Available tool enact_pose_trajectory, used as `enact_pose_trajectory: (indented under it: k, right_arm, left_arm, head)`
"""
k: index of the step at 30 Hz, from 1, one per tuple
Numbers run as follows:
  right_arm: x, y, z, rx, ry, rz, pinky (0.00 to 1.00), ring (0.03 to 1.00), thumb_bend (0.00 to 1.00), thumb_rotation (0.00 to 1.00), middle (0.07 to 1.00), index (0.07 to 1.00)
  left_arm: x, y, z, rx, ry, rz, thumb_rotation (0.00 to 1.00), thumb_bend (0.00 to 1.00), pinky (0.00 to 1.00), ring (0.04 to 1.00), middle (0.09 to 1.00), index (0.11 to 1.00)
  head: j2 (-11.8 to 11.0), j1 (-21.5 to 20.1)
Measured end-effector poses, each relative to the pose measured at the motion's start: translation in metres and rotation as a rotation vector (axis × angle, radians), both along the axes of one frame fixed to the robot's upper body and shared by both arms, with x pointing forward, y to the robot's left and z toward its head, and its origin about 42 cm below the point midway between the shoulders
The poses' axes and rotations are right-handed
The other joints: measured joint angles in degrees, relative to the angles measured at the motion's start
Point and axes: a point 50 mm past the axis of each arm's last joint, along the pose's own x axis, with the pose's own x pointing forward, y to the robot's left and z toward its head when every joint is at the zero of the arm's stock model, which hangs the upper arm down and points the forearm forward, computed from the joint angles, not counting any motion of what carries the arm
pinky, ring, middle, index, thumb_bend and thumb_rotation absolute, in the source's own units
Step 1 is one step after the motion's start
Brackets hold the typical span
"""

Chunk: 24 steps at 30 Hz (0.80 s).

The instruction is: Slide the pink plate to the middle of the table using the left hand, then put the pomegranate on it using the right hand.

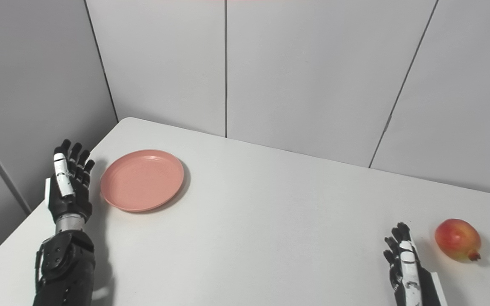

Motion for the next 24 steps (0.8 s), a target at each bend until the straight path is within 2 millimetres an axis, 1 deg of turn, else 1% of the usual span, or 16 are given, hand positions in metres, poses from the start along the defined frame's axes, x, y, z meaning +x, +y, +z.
enact_pose_trajectory:
  k: [5, 6, 12, 24]
  right_arm:
    - [0.000, -0.001, 0.000, -0.001, 0.000, 0.000, 1.00, 0.993, 0.15, 1.00, 0.995, 0.990]
    - [0.000, -0.001, 0.000, -0.001, 0.000, 0.000, 1.00, 0.995, 0.15, 1.00, 0.997, 0.990]
    - [0.000, -0.001, 0.000, 0.000, 0.000, -0.001, 1.00, 0.991, 0.16, 1.00, 0.995, 0.987]
    - [0.000, -0.001, 0.000, 0.000, 0.000, -0.001, 1.00, 0.992, 0.16, 1.00, 0.995, 0.985]
  left_arm:
    - [0.000, 0.001, -0.004, -0.011, 0.008, 0.004, 1.00, 0.38, 0.92, 0.928, 0.945, 0.930]
    - [0.000, 0.001, -0.004, -0.014, 0.007, 0.003, 1.00, 0.38, 0.94, 0.938, 0.954, 0.938]
    - [0.002, -0.001, -0.013, -0.034, 0.026, -0.005, 1.00, 0.39, 0.96, 0.940, 0.951, 0.931]
    - [0.005, -0.004, -0.017, -0.030, 0.033, -0.031, 1.00, 0.37, 0.97, 0.945, 0.951, 0.941]
  head:
    - [-0.09, 0.09]
    - [-0.09, 0.09]
    - [0.00, 0.09]
    - [-0.09, 0.00]
